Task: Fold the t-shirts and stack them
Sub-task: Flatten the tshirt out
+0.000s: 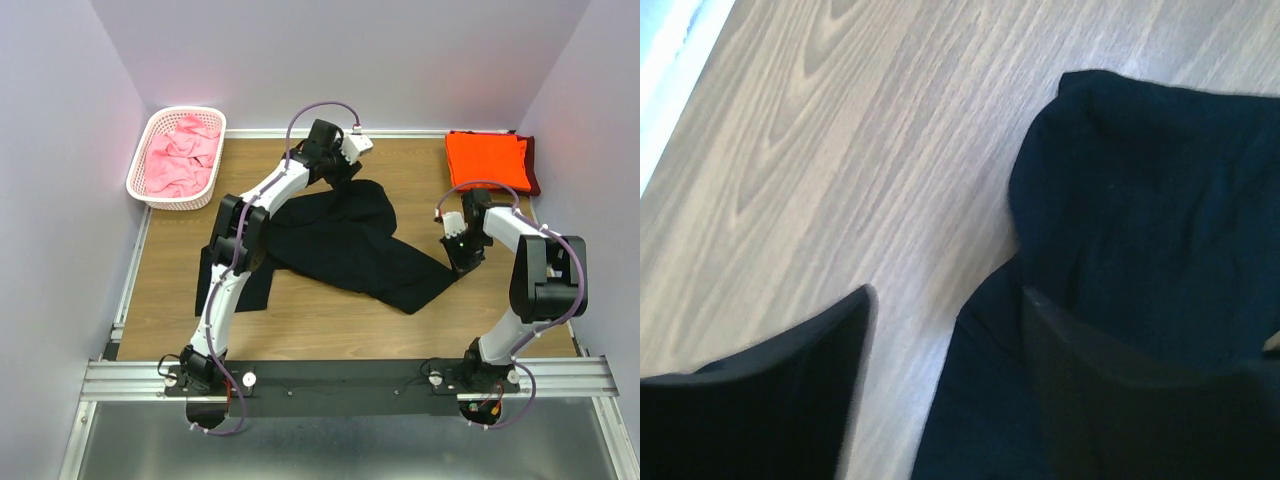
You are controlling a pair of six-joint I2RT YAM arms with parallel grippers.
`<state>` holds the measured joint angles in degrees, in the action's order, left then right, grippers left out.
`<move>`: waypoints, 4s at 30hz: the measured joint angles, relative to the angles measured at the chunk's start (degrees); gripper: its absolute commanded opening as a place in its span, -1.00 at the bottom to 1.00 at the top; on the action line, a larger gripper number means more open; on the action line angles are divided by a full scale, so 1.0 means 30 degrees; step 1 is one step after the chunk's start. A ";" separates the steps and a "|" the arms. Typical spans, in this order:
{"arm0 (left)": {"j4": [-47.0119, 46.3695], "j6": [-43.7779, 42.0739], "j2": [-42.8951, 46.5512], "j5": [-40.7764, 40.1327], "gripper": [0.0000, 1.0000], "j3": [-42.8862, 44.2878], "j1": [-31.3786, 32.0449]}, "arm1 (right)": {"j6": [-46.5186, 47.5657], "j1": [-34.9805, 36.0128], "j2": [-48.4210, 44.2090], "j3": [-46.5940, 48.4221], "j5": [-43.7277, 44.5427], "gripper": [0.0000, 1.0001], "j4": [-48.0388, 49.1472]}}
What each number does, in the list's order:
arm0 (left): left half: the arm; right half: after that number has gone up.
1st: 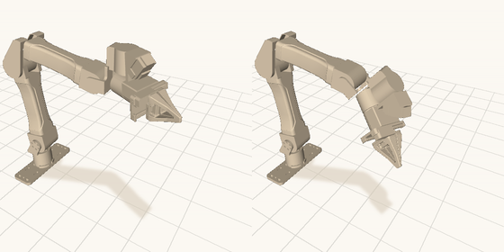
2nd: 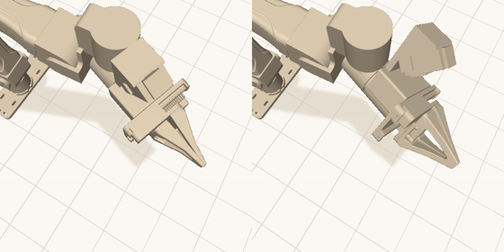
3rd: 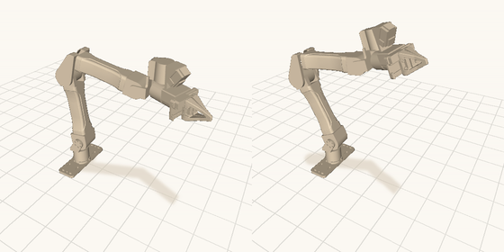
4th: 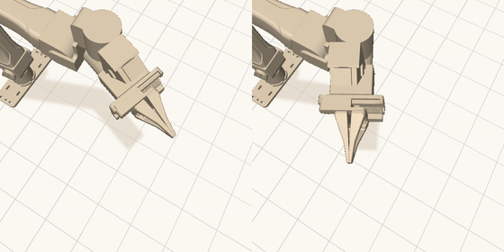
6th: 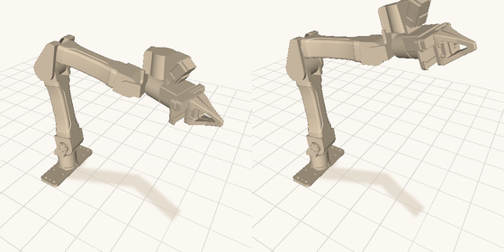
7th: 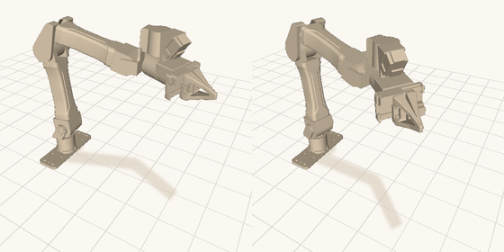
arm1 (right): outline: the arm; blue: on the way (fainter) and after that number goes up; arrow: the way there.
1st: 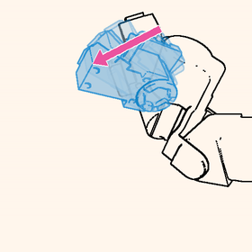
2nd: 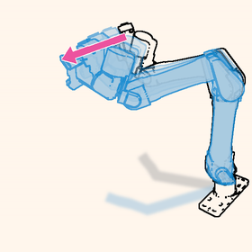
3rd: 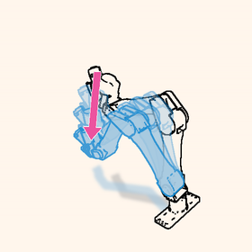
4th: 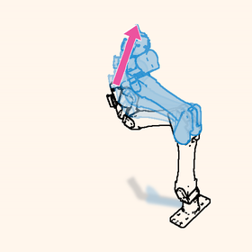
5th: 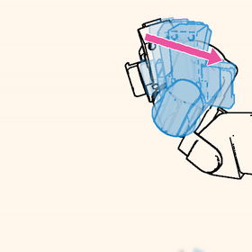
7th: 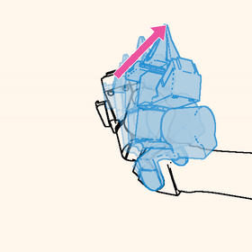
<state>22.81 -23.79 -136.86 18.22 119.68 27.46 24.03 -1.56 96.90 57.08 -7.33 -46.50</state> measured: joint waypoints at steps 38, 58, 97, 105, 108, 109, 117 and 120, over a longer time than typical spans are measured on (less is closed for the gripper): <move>0.8327 -1.2327 1.8870 0.2710 0.05 -1.9649 -0.6411 | 0.5377 -0.2375 -0.1202 0.0080 -0.0903 -0.99 -0.3927; 0.3461 0.1239 0.4881 0.5537 0.28 -0.6207 -0.6419 | 0.5311 -0.2382 -0.0860 0.0940 -0.2397 -0.99 -0.4488; 0.7817 -1.1052 1.5358 0.6470 0.42 -1.6167 -0.0226 | 0.5005 -0.2375 -0.0444 0.1749 -0.2951 -0.99 -0.5005; 0.7628 -1.2451 1.5679 0.6127 0.41 -1.7252 0.1428 | 0.4998 -0.2382 -0.0277 0.1749 -0.2951 -0.99 -0.5034; 0.7446 -1.2699 1.5220 0.5931 0.40 -1.7252 0.2011 | 0.4991 -0.2382 -0.0270 0.1792 -0.2951 -0.99 -0.5042; 0.7424 -1.2794 1.4979 0.5814 0.40 -1.7252 0.2244 | 0.4991 -0.2382 -0.0270 0.1814 -0.2943 -0.99 -0.5042; 0.7074 -1.3041 1.3988 0.5297 0.24 -1.7770 0.3308 | 0.4991 -0.2375 -0.0270 0.1821 -0.2951 -0.99 -0.5042; 0.6535 -1.2830 1.3784 0.5144 -0.07 -1.8229 0.3628 | 0.4991 -0.2382 -0.0270 0.1821 -0.2958 -0.99 -0.5042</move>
<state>42.41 -62.28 -95.50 33.65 64.99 38.35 39.00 -8.71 96.09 62.54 -16.21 -61.63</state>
